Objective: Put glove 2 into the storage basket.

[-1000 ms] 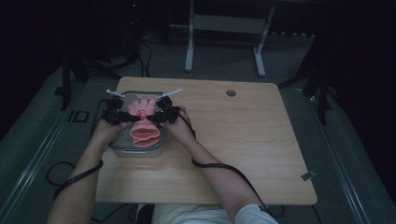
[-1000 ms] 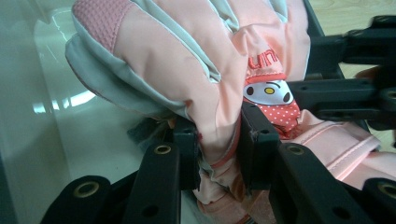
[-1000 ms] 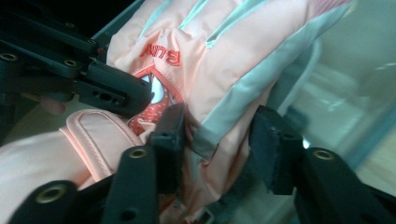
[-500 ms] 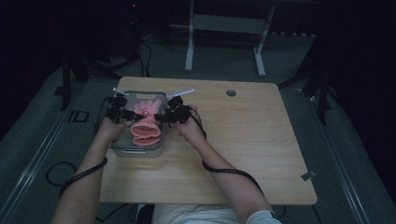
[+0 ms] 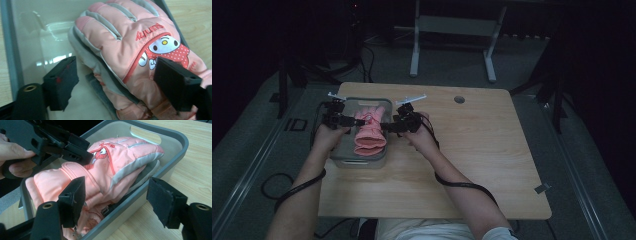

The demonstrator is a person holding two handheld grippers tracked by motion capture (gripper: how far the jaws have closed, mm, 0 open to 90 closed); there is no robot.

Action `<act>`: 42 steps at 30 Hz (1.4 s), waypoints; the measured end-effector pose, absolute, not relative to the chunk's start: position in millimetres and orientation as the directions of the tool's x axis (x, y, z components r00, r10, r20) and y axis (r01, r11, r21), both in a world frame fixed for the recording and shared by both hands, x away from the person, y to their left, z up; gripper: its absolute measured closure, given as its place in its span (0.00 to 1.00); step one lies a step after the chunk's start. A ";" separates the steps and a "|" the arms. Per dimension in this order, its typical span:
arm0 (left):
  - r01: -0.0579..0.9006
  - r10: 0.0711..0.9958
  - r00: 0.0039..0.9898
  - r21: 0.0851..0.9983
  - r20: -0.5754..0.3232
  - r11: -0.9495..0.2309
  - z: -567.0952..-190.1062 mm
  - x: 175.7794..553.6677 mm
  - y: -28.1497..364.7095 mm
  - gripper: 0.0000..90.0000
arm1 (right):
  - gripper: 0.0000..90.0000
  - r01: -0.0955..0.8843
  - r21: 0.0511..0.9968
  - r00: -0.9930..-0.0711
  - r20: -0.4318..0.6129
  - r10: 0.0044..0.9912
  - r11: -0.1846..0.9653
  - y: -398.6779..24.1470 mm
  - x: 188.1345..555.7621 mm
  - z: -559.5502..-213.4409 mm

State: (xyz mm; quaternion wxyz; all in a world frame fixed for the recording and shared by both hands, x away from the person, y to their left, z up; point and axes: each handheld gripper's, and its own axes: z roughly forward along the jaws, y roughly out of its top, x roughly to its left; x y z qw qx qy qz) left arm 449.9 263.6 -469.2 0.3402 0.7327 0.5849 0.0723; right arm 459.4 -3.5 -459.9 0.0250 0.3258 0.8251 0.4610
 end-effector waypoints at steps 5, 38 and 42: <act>0.795 0.917 0.298 0.600 -0.264 -0.086 -464.3 447.1 265.5 0.18 | 0.31 0.508 0.781 -0.791 0.256 0.556 0.363 -8.5 458.1 -457.3; 0.564 0.788 0.588 0.791 -0.182 -0.238 -405.4 394.8 192.3 0.05 | 0.21 0.482 0.810 -0.799 0.249 0.547 0.335 -48.2 453.8 -455.8; 0.541 0.760 0.626 0.799 -0.173 -0.263 -403.9 387.5 178.0 0.05 | 0.21 0.476 0.809 -0.801 0.236 0.551 0.346 -57.7 451.1 -457.7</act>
